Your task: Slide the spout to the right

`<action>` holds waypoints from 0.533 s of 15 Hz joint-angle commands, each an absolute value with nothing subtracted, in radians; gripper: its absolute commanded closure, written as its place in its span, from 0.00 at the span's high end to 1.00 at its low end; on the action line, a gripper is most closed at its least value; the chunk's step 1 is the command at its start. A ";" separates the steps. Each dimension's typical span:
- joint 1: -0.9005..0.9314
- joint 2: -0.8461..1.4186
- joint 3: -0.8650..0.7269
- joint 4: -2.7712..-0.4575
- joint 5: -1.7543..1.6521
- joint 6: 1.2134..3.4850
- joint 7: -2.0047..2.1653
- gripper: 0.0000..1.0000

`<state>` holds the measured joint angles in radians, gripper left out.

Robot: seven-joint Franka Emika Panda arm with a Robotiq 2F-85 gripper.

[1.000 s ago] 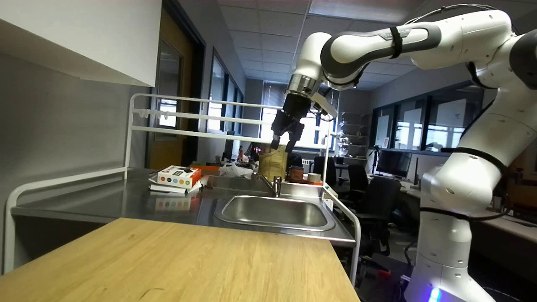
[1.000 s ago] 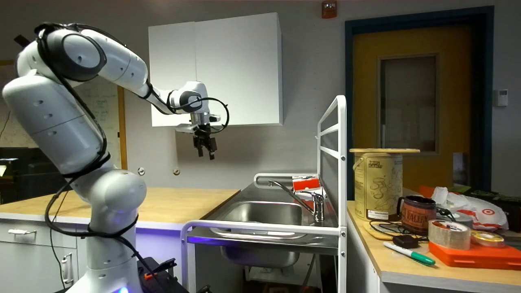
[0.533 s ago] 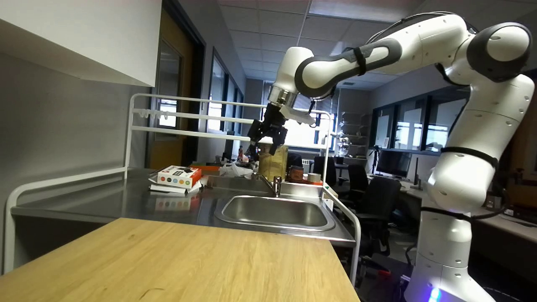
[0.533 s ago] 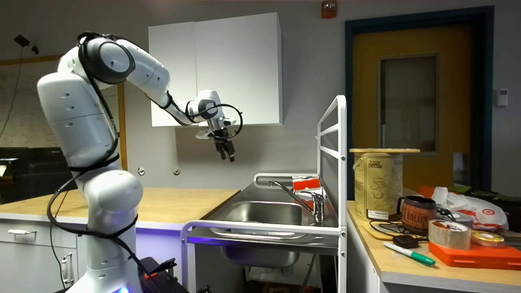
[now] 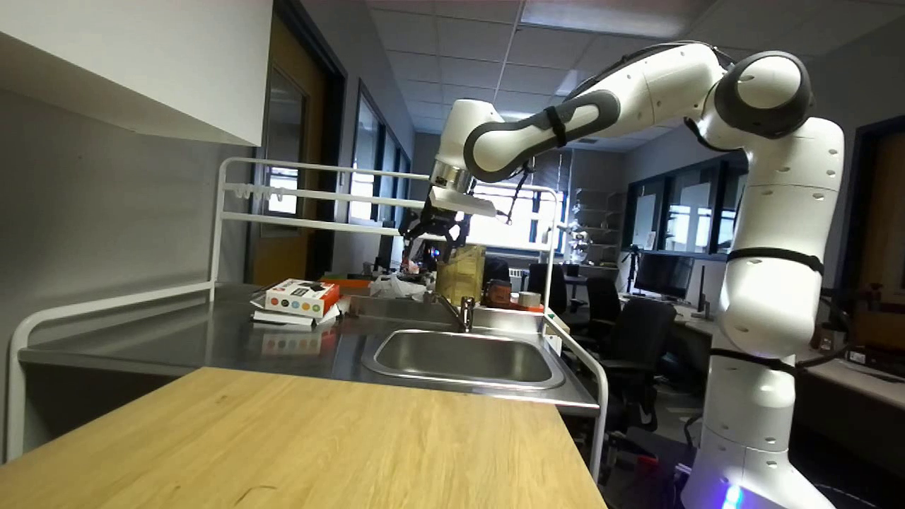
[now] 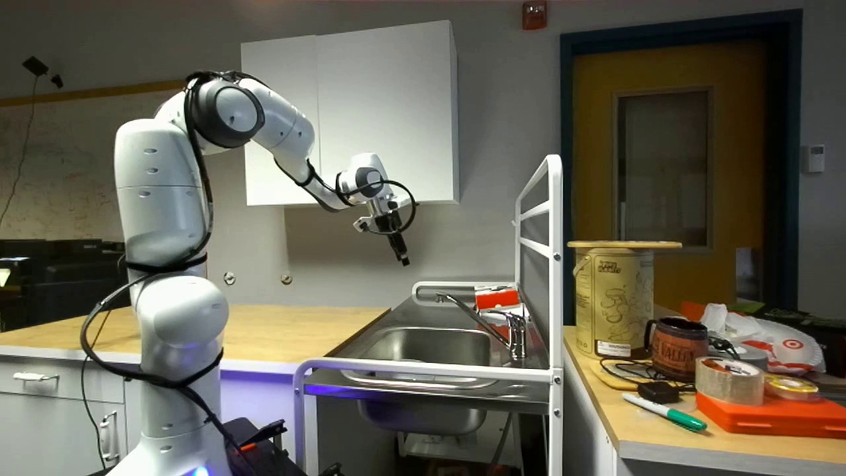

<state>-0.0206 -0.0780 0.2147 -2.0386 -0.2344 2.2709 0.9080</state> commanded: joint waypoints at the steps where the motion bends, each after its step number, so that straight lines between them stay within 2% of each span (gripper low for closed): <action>1: -0.001 0.004 0.165 -1.914 -0.280 2.224 1.068 1.00; 8: 0.005 0.119 0.061 -1.818 -0.293 2.200 1.266 1.00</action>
<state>-0.0161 0.0566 0.1054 -1.8881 -0.2716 2.2433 1.1816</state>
